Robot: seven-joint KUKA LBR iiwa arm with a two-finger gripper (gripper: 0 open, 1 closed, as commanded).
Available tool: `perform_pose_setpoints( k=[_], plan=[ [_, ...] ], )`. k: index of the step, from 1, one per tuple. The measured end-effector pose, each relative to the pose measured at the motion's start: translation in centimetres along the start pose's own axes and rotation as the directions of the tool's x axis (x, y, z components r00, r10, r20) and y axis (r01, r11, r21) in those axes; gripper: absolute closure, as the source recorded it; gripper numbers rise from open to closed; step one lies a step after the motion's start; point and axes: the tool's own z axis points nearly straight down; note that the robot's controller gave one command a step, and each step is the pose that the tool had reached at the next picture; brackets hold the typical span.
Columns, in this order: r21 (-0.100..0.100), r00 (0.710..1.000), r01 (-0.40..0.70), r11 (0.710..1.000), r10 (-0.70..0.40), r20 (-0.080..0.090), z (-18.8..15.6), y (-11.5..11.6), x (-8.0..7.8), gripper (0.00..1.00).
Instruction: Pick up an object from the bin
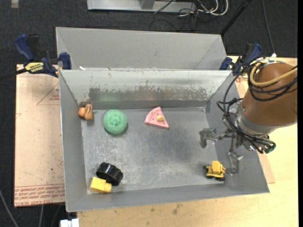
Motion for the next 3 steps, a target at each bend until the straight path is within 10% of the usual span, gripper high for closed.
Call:
perform_pose_setpoints(
  k=[1,2,3],
  plan=[
    [0.003,0.997,0.073,0.997,-0.073,0.003,6.5,-0.9,-0.6,0.0],
    [-0.001,1.0,0.028,1.0,-0.028,0.0,10.9,-3.3,1.4,1.0],
    [-0.001,1.0,0.028,1.0,-0.028,0.0,10.9,-3.3,1.4,1.0]
  ],
)
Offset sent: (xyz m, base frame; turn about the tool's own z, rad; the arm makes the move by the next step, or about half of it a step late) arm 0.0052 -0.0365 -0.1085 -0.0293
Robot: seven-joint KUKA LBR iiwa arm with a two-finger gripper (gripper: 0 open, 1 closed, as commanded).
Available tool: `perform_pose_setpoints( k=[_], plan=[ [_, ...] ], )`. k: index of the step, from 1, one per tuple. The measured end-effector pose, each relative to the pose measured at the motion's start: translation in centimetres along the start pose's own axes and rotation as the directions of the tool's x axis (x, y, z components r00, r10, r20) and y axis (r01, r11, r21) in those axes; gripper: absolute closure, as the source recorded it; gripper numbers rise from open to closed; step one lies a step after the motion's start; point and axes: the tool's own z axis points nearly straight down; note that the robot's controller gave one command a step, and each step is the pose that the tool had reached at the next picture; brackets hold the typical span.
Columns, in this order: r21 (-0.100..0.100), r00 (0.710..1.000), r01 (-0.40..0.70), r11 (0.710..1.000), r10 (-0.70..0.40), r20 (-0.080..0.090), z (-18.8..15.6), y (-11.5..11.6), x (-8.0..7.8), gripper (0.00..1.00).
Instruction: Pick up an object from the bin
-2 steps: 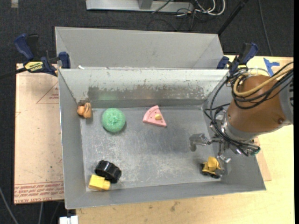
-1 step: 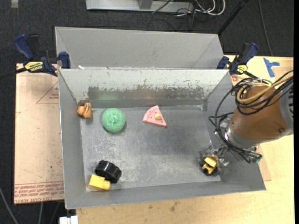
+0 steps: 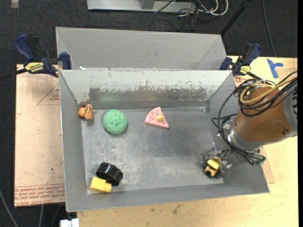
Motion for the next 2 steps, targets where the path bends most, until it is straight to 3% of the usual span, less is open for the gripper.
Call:
perform_pose_setpoints(
  k=[1,2],
  plan=[
    [-0.006,1.0,0.008,1.0,-0.008,-0.005,-4.8,1.6,0.0,1.0],
    [-0.001,1.0,0.028,1.0,-0.028,0.001,-10.4,2.0,-1.0,1.0]
  ],
)
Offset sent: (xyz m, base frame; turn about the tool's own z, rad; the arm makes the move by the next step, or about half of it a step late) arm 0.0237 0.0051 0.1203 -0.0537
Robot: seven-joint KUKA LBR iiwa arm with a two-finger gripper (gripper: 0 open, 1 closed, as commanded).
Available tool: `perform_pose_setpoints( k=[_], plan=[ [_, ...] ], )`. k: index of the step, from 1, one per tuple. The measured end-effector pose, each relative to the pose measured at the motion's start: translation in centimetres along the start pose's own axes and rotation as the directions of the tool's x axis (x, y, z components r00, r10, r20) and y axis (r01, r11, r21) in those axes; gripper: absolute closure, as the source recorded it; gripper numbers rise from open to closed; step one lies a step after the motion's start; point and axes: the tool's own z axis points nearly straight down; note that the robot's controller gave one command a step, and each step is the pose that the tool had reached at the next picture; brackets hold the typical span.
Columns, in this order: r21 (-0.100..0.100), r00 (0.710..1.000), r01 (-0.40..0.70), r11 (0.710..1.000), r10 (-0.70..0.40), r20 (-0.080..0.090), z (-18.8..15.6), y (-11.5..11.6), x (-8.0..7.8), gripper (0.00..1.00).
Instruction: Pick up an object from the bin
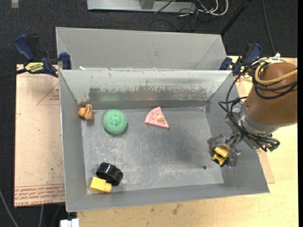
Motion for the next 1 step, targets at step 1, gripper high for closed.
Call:
perform_pose_setpoints(
  k=[1],
  plan=[
    [-0.003,1.0,0.014,1.0,-0.014,-0.003,-4.71,-1.85,0.8,1.0]
  ],
)
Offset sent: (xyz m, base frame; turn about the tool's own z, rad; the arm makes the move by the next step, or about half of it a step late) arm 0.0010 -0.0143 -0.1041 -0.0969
